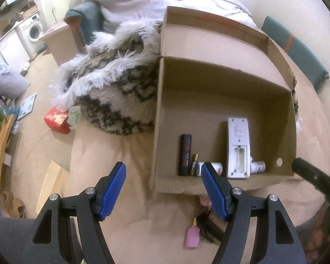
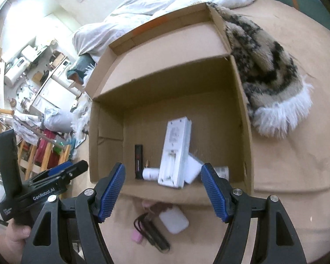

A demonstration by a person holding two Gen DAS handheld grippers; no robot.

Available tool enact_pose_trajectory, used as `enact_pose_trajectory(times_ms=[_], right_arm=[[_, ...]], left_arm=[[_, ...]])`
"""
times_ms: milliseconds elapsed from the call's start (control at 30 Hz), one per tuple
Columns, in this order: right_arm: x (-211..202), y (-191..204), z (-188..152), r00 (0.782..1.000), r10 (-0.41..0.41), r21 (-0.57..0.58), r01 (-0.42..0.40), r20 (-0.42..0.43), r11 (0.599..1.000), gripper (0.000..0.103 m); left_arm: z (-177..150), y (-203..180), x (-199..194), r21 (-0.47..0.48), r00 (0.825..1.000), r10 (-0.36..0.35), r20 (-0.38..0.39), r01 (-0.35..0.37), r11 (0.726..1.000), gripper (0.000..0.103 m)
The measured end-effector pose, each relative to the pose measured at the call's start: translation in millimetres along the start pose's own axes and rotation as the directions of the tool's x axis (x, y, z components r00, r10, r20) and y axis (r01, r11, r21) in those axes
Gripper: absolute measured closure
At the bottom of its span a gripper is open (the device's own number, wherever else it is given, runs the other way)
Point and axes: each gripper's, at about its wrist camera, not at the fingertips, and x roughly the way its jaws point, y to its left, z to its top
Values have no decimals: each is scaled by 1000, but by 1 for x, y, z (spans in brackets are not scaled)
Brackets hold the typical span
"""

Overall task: Organize rigid objects
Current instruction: 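Withdraw both tools from the box toward the remaining items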

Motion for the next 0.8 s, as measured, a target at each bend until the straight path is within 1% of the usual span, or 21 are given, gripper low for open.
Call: enact_pose_trajectory(times_ms=[67, 167, 300, 367, 467, 567, 700, 800], right_arm=[[-3, -1, -3, 1000, 3, 15, -3, 0, 1000, 27], [-8, -2, -9, 1000, -2, 20, 2, -1, 1000, 27], [-11, -3, -19, 1000, -16, 24, 16, -6, 1000, 27], [-11, -3, -25, 1000, -19, 32, 20, -11, 999, 27], [-8, -6, -32, 999, -30, 41, 31, -26, 999, 27], [-1, -10, -37, 998, -49, 44, 51, -47, 998, 27], [6, -16, -36, 995, -76, 55, 80, -71, 995, 27], [11, -20, -35, 994, -70, 82, 77, -84, 994, 27]], left_arm=[[-5, 3, -3, -11, 1000, 10, 4, -10, 1000, 35], [-12, 9, -7, -35, 1000, 3, 3, -3, 999, 35], [-24, 12, -7, -42, 1000, 9, -2, -9, 999, 35], [-31, 11, -1, -23, 1000, 23, -3, -23, 999, 35], [-39, 10, 12, 5, 997, 70, -18, -70, 998, 35], [-45, 14, 23, -5, 997, 52, -51, -52, 999, 35], [-47, 12, 31, 8, 996, 66, -62, -66, 998, 35], [-50, 11, 37, 2, 996, 38, -86, -38, 999, 35]])
